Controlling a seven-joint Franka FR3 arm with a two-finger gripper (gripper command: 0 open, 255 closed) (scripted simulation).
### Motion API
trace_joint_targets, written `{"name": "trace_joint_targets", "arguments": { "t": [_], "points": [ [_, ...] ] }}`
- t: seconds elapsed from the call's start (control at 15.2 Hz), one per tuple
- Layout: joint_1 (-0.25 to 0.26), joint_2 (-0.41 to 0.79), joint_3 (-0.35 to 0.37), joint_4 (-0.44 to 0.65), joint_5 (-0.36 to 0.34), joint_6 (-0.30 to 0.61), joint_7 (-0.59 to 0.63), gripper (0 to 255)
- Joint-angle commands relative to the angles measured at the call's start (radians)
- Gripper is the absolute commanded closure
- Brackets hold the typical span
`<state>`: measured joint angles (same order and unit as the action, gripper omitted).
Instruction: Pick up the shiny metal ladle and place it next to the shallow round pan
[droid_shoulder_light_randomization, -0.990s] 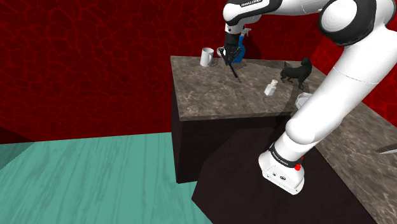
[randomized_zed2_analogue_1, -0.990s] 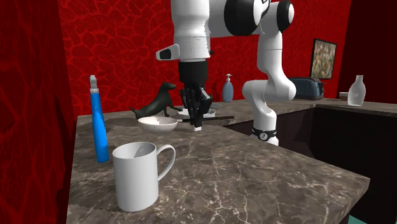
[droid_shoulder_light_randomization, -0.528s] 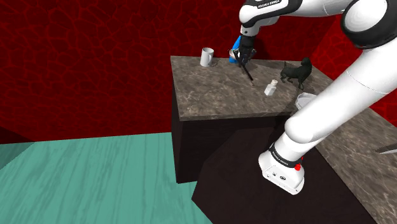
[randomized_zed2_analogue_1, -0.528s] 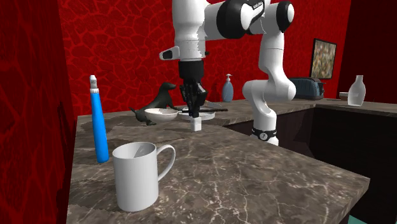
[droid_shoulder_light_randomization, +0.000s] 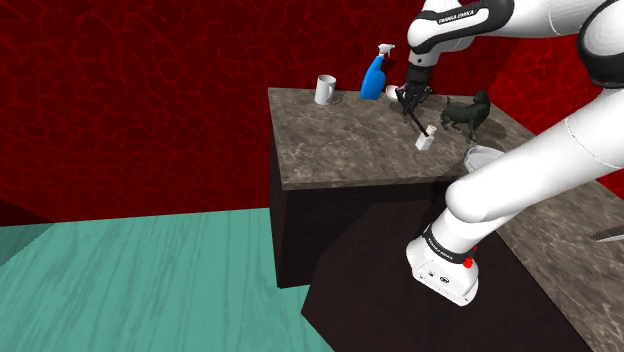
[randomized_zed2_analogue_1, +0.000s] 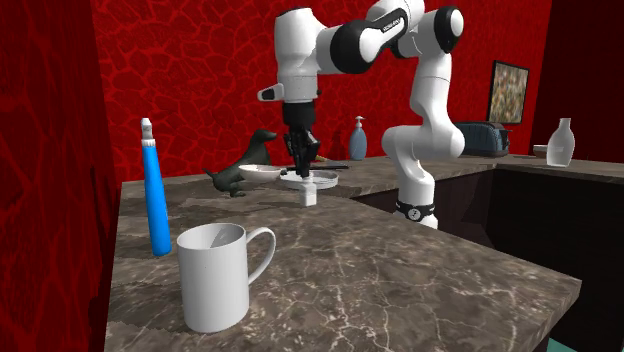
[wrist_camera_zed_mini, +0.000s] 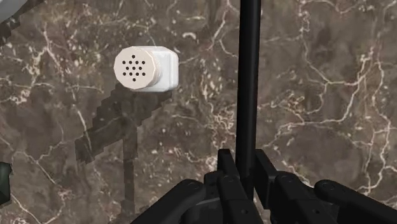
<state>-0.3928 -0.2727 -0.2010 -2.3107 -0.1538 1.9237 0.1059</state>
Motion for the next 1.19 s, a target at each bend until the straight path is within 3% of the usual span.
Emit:
{"name": "trace_joint_targets", "arguments": {
  "t": [0.0, 0.59, 1.12],
  "points": [
    [-0.024, -0.046, -0.026, -0.036, -0.022, -0.005, -0.038, 255],
    [-0.139, -0.191, -0.156, -0.147, -0.137, -0.008, -0.213, 255],
    [-0.245, -0.249, -0.293, -0.166, -0.243, -0.004, -0.393, 255]
  ]
}}
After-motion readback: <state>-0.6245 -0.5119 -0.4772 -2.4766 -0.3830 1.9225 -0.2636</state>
